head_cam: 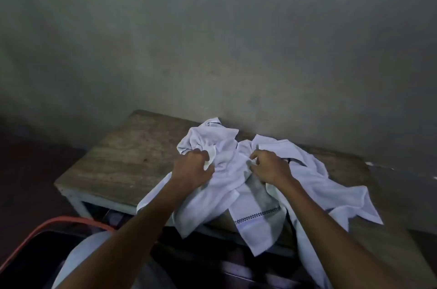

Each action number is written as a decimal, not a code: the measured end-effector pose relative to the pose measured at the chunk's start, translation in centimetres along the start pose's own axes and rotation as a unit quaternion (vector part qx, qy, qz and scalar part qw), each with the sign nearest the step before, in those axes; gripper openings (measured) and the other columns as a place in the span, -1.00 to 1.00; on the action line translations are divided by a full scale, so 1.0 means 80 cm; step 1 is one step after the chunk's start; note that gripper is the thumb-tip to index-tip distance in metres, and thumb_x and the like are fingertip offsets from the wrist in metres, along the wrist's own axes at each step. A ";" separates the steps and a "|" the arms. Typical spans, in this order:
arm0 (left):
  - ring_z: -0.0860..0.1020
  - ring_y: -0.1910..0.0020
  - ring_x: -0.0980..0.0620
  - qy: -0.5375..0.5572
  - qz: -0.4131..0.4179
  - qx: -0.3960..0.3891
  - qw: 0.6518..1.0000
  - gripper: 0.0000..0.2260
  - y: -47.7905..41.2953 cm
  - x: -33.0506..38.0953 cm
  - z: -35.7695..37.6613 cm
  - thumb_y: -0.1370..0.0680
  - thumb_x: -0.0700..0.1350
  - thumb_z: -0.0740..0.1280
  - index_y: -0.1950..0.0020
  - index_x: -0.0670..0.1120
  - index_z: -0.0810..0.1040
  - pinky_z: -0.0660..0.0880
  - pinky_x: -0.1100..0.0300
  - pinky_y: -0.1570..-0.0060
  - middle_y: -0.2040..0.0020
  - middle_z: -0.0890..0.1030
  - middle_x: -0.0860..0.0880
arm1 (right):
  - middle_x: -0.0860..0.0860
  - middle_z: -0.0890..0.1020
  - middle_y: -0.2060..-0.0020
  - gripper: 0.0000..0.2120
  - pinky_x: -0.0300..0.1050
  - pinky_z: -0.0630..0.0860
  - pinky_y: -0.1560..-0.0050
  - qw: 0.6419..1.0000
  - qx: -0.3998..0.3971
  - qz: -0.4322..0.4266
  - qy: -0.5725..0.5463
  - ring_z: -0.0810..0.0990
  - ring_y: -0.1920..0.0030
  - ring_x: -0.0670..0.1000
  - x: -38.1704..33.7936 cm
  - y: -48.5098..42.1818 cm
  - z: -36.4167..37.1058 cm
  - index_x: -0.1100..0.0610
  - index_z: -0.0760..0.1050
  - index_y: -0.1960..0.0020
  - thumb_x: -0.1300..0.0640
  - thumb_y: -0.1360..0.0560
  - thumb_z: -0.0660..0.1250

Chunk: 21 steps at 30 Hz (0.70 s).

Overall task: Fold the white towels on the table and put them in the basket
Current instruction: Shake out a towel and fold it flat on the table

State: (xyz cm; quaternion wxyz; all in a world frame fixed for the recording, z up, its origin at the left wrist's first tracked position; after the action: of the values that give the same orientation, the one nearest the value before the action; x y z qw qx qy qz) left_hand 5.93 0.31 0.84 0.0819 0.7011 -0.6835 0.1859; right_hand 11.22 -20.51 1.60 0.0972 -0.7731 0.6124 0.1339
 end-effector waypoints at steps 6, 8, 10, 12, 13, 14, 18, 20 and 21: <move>0.55 0.24 -0.07 -0.056 0.133 0.095 0.985 -0.81 -0.048 0.043 0.046 -0.38 0.06 0.27 0.21 -0.03 0.56 0.36 0.14 0.25 0.27 0.56 -0.01 | 0.05 0.61 -0.06 -0.76 -0.03 0.39 -0.05 0.993 -0.019 0.012 0.113 0.54 -0.12 0.14 0.034 -0.046 0.013 0.08 0.55 -0.07 -0.02 -0.55 0.21; 0.55 0.19 -0.08 -0.070 0.171 0.117 0.976 -0.80 -0.064 0.068 0.055 -0.39 0.05 0.26 0.15 -0.02 0.59 0.36 0.11 0.20 0.21 0.59 -0.02 | 0.02 0.61 -0.06 -0.76 -0.03 0.37 -0.07 0.993 -0.023 0.005 0.115 0.54 -0.12 0.13 0.041 -0.053 0.019 0.01 0.58 -0.08 -0.06 -0.52 0.24; 0.54 0.06 -0.09 -0.094 0.195 0.088 0.972 -0.74 -0.082 0.088 0.071 -0.43 0.06 0.24 0.02 -0.02 0.62 0.35 0.06 0.09 0.07 0.61 -0.04 | 0.02 0.62 0.01 -0.77 -0.02 0.35 -0.06 0.994 -0.025 0.002 0.103 0.55 -0.08 0.12 0.048 -0.059 0.029 -0.02 0.61 0.01 -0.09 -0.49 0.26; 0.49 -0.10 -0.08 -0.117 0.198 0.043 0.972 -0.70 -0.095 0.098 0.084 -0.50 0.07 0.23 -0.14 0.00 0.58 0.30 0.03 -0.03 -0.09 0.58 -0.02 | 0.01 0.62 0.11 -0.77 -0.01 0.36 -0.05 0.996 -0.026 -0.009 0.089 0.55 -0.02 0.12 0.050 -0.061 0.039 -0.01 0.59 0.17 -0.13 -0.48 0.27; 0.46 -0.15 -0.07 -0.124 0.196 0.027 0.972 -0.68 -0.101 0.099 0.089 -0.52 0.07 0.21 -0.20 0.01 0.55 0.27 0.02 -0.08 -0.15 0.55 -0.01 | 0.00 0.64 0.11 -0.76 0.00 0.37 -0.06 0.997 -0.023 -0.011 0.078 0.56 -0.01 0.11 0.052 -0.061 0.042 -0.02 0.62 0.14 -0.14 -0.47 0.27; 0.44 -0.19 -0.05 -0.131 0.195 0.014 0.972 -0.68 -0.106 0.099 0.093 -0.53 0.08 0.20 -0.23 0.03 0.53 0.25 0.02 -0.11 -0.18 0.53 0.00 | -0.01 0.65 0.08 -0.75 0.00 0.38 -0.07 0.998 -0.017 -0.010 0.067 0.56 -0.02 0.10 0.053 -0.061 0.043 -0.03 0.64 0.09 -0.15 -0.47 0.27; 0.41 -0.21 -0.04 -0.136 0.204 -0.030 0.969 -0.70 -0.114 0.097 0.101 -0.55 0.08 0.18 -0.23 0.05 0.52 0.21 -0.01 -0.16 -0.20 0.52 0.00 | -0.05 0.67 0.04 -0.75 0.00 0.44 -0.08 0.999 0.001 -0.016 0.039 0.58 -0.02 0.07 0.056 -0.060 0.044 -0.05 0.64 0.05 -0.16 -0.44 0.29; 0.40 -0.20 -0.04 -0.127 0.209 -0.042 0.969 -0.72 -0.111 0.095 0.099 -0.56 0.07 0.18 -0.21 0.07 0.53 0.20 -0.01 -0.15 -0.20 0.53 0.01 | -0.06 0.67 0.06 -0.79 0.00 0.46 -0.07 1.000 0.004 -0.017 0.018 0.58 -0.01 0.06 0.055 -0.059 0.042 -0.04 0.63 0.09 -0.13 -0.44 0.31; 0.40 -0.20 -0.04 -0.126 0.210 -0.042 0.969 -0.72 -0.110 0.093 0.097 -0.56 0.07 0.18 -0.21 0.08 0.53 0.19 -0.01 -0.14 -0.20 0.54 0.02 | -0.05 0.66 0.07 -0.81 0.00 0.47 -0.05 1.000 0.006 -0.018 0.012 0.58 0.00 0.05 0.053 -0.058 0.040 -0.03 0.62 0.10 -0.11 -0.44 0.31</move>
State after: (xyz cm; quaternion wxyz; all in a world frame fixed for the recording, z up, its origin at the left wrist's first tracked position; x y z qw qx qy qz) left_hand 15.74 -9.01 -2.28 -0.0161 0.5558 -0.8273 0.0799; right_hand 16.35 -22.37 -2.90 0.0970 -0.7848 0.6003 0.1196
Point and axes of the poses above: each hand's wrist, its own y-axis away from the middle knuckle, its own z-axis out of the palm, x = y × z, the point moved 6 cm from there along -y, towards the middle knuckle
